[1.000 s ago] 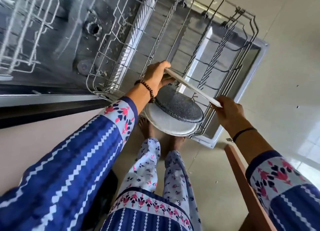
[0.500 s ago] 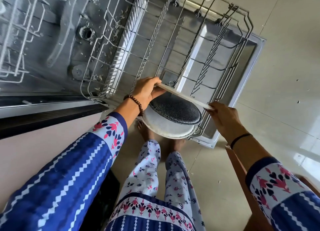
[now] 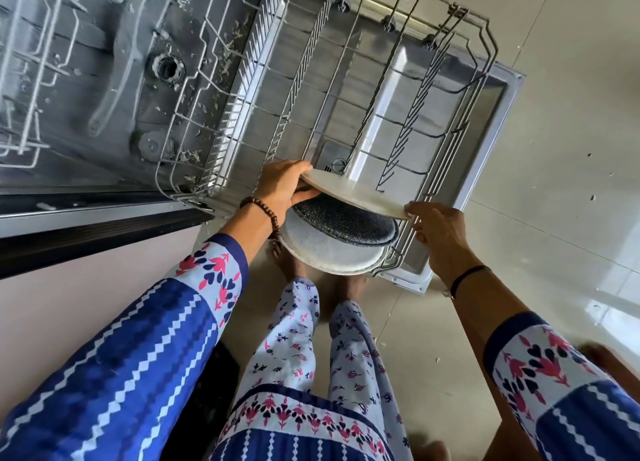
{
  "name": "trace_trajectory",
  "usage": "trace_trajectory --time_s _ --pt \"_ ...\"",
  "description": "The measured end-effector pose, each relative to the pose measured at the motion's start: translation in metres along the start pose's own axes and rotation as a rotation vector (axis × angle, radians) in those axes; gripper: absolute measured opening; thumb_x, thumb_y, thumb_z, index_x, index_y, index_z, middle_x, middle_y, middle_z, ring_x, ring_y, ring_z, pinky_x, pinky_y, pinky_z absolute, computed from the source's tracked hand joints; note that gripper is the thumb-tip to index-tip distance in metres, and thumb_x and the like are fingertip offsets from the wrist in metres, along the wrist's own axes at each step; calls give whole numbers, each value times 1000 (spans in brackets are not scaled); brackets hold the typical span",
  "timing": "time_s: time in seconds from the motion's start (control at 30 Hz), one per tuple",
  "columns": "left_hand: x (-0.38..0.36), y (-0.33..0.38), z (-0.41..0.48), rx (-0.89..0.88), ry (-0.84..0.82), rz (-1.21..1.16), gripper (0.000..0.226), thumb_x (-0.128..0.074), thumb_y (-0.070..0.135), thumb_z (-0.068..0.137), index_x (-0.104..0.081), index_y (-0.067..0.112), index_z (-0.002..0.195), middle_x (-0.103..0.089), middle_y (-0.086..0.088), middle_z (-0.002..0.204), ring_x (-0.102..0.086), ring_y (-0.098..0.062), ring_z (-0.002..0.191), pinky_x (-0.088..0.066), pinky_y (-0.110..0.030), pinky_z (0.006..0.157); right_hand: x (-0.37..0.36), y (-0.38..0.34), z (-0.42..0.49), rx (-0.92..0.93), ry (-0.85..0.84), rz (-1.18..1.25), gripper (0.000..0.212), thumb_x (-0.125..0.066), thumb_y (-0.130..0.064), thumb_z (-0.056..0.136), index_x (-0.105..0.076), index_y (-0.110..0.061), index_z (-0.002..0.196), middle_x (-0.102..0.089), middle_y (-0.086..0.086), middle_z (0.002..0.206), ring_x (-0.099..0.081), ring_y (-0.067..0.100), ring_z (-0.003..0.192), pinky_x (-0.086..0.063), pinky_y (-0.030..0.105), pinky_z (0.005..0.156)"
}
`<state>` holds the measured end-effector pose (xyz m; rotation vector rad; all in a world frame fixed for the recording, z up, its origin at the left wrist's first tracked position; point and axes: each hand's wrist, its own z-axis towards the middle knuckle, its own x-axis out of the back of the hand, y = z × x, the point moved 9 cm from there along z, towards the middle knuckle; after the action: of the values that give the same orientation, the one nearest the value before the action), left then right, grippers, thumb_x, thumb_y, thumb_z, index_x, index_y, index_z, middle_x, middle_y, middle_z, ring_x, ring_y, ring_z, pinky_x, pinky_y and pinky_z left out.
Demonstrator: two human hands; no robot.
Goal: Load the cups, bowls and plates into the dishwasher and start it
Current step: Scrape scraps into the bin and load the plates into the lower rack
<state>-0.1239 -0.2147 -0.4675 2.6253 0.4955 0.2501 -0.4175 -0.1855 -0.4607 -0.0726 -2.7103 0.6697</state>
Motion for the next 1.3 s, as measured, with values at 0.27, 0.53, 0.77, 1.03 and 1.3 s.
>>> trace_trajectory --time_s 0.27,0.53,0.77,1.03,1.3 --pt "11 20 -16 -146 169 393 7 -64 22 89 -68 17 86 -63 2 68 -56 -8 57 -42 -15 39 -12 -24 -17 165 -48 -132 14 -67 -17 81 -78 -24 77 -72 -8 82 -55 11 74 -43 28 69" --pt "21 43 -61 -251 175 426 25 -66 30 75 -76 12 90 -75 -13 91 -70 -37 88 -57 -41 79 -35 -57 -63 254 -137 -146 13 -68 -14 84 -77 -16 93 -76 5 99 -61 14 76 -46 26 63" --pt "36 58 -141 -291 24 250 18 -68 23 81 -75 11 93 -64 -2 69 -55 -15 54 -43 -21 48 -66 -106 -150 414 -285 -190 7 -68 -17 89 -75 -16 93 -76 6 94 -64 12 76 -49 22 58" --pt "101 74 -253 -346 7 48 13 -64 13 92 -71 4 99 -66 -12 92 -57 -17 71 -45 -18 46 -108 -142 -277 623 -486 -382 10 -68 -13 88 -73 -20 85 -72 -1 75 -65 12 68 -50 29 60" --pt "203 49 -363 -403 200 -127 11 -60 18 93 -71 15 90 -71 -1 100 -67 -16 93 -49 -20 53 -143 -127 -416 738 -790 -545 4 -72 -26 91 -72 -23 93 -75 -3 87 -71 14 82 -55 26 71"
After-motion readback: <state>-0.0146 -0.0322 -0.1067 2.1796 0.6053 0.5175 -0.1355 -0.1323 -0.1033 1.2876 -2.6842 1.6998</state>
